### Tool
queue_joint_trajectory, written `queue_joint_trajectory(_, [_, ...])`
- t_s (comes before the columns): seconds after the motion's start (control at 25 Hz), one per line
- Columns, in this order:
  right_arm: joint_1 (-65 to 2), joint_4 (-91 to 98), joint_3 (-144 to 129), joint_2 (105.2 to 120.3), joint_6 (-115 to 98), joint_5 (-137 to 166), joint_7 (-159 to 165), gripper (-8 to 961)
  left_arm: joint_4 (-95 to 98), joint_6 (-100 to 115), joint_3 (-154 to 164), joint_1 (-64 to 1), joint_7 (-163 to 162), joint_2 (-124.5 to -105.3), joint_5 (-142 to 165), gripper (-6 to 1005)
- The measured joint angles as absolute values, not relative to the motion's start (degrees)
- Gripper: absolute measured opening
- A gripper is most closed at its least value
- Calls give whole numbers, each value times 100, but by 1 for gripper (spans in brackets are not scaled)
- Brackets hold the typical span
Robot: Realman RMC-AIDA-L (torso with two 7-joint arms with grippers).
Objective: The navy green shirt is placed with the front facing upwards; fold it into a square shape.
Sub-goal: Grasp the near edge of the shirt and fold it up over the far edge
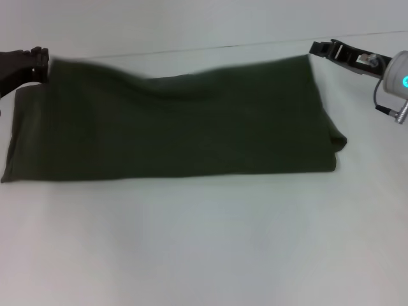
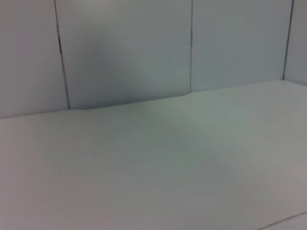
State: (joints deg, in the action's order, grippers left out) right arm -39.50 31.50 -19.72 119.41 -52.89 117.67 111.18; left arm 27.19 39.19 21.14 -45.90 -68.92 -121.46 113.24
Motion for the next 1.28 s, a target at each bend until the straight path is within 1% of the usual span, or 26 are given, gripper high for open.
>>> queue_joint_trajectory(0.08, [-3988, 3094, -2051, 11942, -5205, 11767, 11114, 15, 2732, 3672, 2115, -4599, -6685, -12228, 11200, 4])
queue_joint_trajectory(0.16, [-4021, 3063, -2145, 11944, -5132, 11765, 11107, 15, 2739, 3484, 2116, -4603, -6557, -12299, 11096, 54])
queue_joint_trajectory(0.28, [-4061, 3045, -2195, 11950, -5100, 11760, 11070, 139, 2741, 3381, 2118, -4609, -6520, -12320, 11015, 129])
queue_joint_trajectory(0.52, [-4031, 3042, -2225, 11953, -5121, 11600, 10989, 385, 2880, 3321, 2118, -4515, -6517, -12346, 10723, 361])
queue_joint_trajectory(0.72, [-3864, 2967, -2234, 11952, -5314, 11086, 10469, 594, 3050, 3932, 2115, -4263, -6622, -12322, 10522, 600])
queue_joint_trajectory(0.92, [-3701, 2897, -2242, 11945, -5792, 10741, 10056, 815, 3282, 4596, 2187, -4030, -7143, -12299, 10624, 765])
queue_joint_trajectory(0.96, [-3675, 2902, -2244, 11944, -5882, 10727, 10035, 860, 3342, 4659, 2257, -3987, -7252, -12307, 10642, 798])
queue_joint_trajectory(1.0, [-3652, 2912, -2252, 11944, -5997, 10723, 10009, 905, 3528, 4771, 2515, -3846, -7444, -12359, 10642, 831])
queue_joint_trajectory(1.16, [-3516, 2955, -2289, 11924, -6518, 10727, 9847, 916, 3782, 5118, 2870, -3622, -7786, -12408, 10623, 872])
queue_joint_trajectory(1.28, [-3301, 3038, -2275, 11877, -6972, 10725, 9850, 925, 3965, 5797, 2912, -3449, -8202, -12393, 10613, 902])
